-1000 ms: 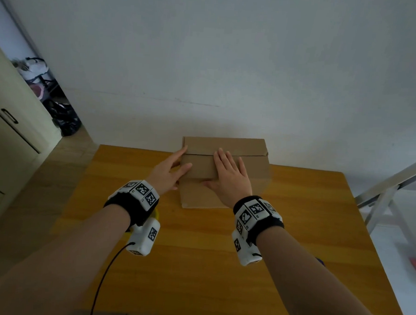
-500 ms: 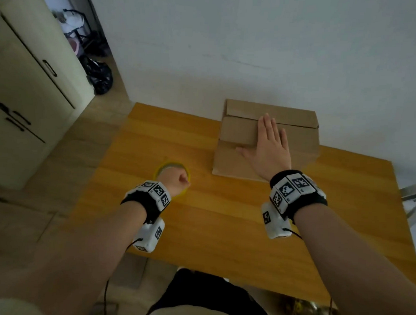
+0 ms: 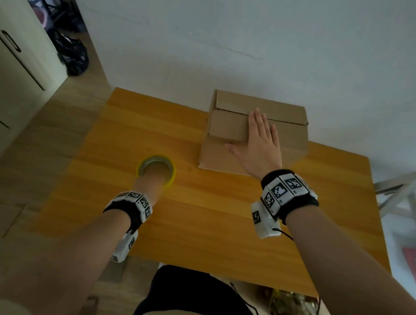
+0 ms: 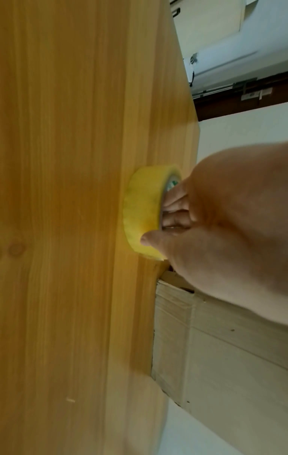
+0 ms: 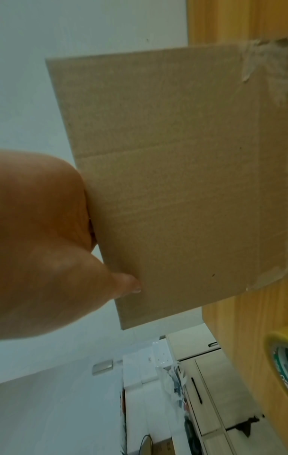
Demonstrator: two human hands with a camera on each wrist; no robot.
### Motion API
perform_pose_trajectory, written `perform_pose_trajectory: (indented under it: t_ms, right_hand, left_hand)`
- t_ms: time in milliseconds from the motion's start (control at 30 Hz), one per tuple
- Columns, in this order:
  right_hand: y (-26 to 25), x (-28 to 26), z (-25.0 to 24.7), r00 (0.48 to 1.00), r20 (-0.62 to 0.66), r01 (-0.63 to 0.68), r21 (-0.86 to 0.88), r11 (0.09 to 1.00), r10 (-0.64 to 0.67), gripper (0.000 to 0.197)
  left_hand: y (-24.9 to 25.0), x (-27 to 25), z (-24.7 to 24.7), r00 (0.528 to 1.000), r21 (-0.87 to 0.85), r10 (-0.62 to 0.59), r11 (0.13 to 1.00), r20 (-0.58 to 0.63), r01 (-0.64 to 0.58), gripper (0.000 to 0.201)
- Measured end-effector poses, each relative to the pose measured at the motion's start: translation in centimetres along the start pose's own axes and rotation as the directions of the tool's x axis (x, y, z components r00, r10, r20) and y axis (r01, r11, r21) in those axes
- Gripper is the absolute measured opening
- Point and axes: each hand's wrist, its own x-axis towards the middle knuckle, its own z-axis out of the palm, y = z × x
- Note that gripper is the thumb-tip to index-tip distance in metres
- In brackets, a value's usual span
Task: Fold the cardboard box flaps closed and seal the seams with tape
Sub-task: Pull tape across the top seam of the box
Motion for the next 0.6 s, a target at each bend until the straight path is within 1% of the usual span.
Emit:
perform_pose_trajectory:
  t_ms: [67, 133, 267, 333, 400, 500, 600]
  right_hand:
    - [0.0, 0.0, -0.1, 1.0, 0.009, 0.005, 0.0, 1.0, -0.005, 0.092]
    - [0.0, 0.1, -0.3, 1.0, 0.021, 0.005, 0.006, 1.0, -0.005, 0.092]
    - [-0.1, -0.1, -0.5, 0.999, 0.041, 0.014, 0.013, 1.0, -0.015, 0.093]
    - [-0.1, -0.1, -0.6, 0.998, 0.051, 0.023, 0.017, 1.0, -0.023, 0.095]
    - [-0.1, 0.0, -1.0, 0.997, 0.068, 0.028, 0.04, 0.999, -0.03, 0.097]
    - [-0.1, 0.1, -1.7, 0.995, 0.088, 0.031, 0.076, 0.997, -0.038, 0.097]
    - [0.0, 0.2, -2.3, 0.993, 0.114, 0.025, 0.136, 0.99, -0.041, 0.089]
  left_hand:
    - [-0.1, -0.2, -0.5, 1.0, 0.022, 0.012, 1.0, -0.015, -0.012, 0.037]
    - [-0.3, -0.1, -1.1, 0.999, -0.012, 0.026, 1.0, -0.026, -0.027, 0.038]
    - [-0.5, -0.1, -3.6, 0.999, -0.166, 0.003, 0.986, -0.05, -0.012, 0.039]
    - [-0.6, -0.2, -5.4, 0.995, -0.271, -0.008, 0.962, -0.097, -0.018, 0.041]
    - [-0.5, -0.6, -7.7, 0.986, -0.366, -0.012, 0.929, -0.168, -0.051, 0.04]
    - [0.1, -1.1, -12.0, 0.947, -0.43, 0.017, 0.888, -0.321, -0.162, 0.036]
    - [1.6, -1.7, -16.3, 0.882, -0.429, 0.083, 0.85, -0.464, -0.305, 0.035]
